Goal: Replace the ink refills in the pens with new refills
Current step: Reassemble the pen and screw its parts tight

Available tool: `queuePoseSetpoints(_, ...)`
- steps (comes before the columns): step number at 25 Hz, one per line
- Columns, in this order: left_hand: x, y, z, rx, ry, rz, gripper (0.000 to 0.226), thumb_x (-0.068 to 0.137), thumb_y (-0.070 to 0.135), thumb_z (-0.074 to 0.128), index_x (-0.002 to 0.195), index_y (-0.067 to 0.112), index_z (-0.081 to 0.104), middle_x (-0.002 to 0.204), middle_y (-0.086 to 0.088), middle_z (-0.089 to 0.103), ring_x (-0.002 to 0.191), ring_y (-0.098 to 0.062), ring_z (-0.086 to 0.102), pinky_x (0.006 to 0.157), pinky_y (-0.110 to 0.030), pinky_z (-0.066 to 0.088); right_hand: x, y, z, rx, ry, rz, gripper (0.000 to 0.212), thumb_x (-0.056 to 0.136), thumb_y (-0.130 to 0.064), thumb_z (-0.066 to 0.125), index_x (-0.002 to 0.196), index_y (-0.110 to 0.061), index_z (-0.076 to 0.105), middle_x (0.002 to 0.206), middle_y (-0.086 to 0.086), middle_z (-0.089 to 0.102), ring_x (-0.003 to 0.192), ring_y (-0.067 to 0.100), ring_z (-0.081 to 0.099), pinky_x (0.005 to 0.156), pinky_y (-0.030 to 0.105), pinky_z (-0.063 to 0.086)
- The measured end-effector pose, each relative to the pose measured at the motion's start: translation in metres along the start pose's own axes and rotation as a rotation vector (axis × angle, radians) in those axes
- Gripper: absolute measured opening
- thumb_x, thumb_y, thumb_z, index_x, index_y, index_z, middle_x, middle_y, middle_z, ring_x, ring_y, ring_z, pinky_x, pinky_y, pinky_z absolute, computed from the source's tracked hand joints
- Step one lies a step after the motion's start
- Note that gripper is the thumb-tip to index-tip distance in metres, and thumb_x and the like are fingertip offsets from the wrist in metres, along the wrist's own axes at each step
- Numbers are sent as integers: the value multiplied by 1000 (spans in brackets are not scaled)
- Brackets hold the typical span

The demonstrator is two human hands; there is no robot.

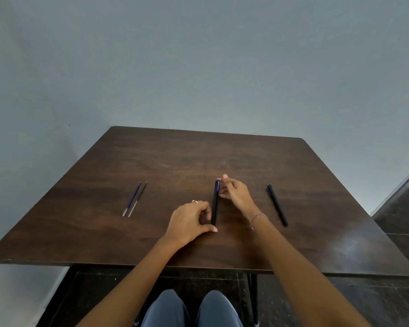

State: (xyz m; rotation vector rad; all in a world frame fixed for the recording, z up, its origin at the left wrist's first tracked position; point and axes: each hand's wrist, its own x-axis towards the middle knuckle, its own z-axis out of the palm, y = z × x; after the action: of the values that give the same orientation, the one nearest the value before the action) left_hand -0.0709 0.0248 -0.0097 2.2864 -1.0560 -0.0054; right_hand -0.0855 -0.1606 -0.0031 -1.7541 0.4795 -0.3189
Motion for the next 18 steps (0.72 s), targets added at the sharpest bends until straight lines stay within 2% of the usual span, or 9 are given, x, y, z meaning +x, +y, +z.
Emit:
queuePoseSetpoints(3,8,26,18,23,87,34,46,56,55,77,74,38,39,77,20,49,72,2,46,56,-15,32,9,-15,-30,-152,4,-116,44,100,-40,41,106,-8,71,84,-1,67,77,9,62,70,18,53)
queuePoseSetpoints(5,18,47,38,-2,124,37,50,55,59,75,80,39,36,87,21,44,82,2,41,58,-13,30,15,-17,-60,-374,1,-197,42,101,-39,38,102,-14,72,92,4,68,87,16,62,81,28,49)
queuePoseSetpoints(7,26,68,54,-13,151,23,55,55,64,73,87,36,39,96,18,42,91,-1,38,64,-18,35,21,-13,-85,-620,-7,-255,42,102,-35,36,104,-14,73,100,11,66,97,24,59,89,36,44)
queuePoseSetpoints(9,35,89,69,-8,183,1,60,55,65,73,96,32,45,104,13,46,96,-6,41,74,-23,42,23,-7,-109,-735,6,-251,40,103,-31,37,109,-13,72,102,14,63,103,28,55,92,41,42)
queuePoseSetpoints(12,48,114,88,-72,146,-45,64,61,56,77,113,27,54,112,7,53,105,-10,47,85,-28,46,22,5,-136,-717,68,-222,28,99,-25,50,111,-11,71,109,12,64,106,26,55,94,38,43)
queuePoseSetpoints(14,51,124,97,-197,68,-86,64,67,41,80,123,24,55,113,6,59,105,-8,53,88,-26,49,20,9,-147,-603,119,-215,21,93,-21,60,108,-12,72,108,8,67,102,18,58,91,25,44)
queuePoseSetpoints(16,52,129,102,-302,32,-105,63,72,24,79,130,21,53,111,3,63,96,-6,59,88,-25,51,20,11,-153,-447,158,-191,18,89,-20,67,104,-12,72,103,3,71,89,6,62,79,7,45)
queuePoseSetpoints(18,53,131,105,-347,33,-113,64,75,12,76,134,20,51,109,2,63,87,-3,60,85,-19,52,23,12,-158,-272,165,-147,21,84,-19,72,102,-9,73,92,2,73,79,3,65,70,6,49)
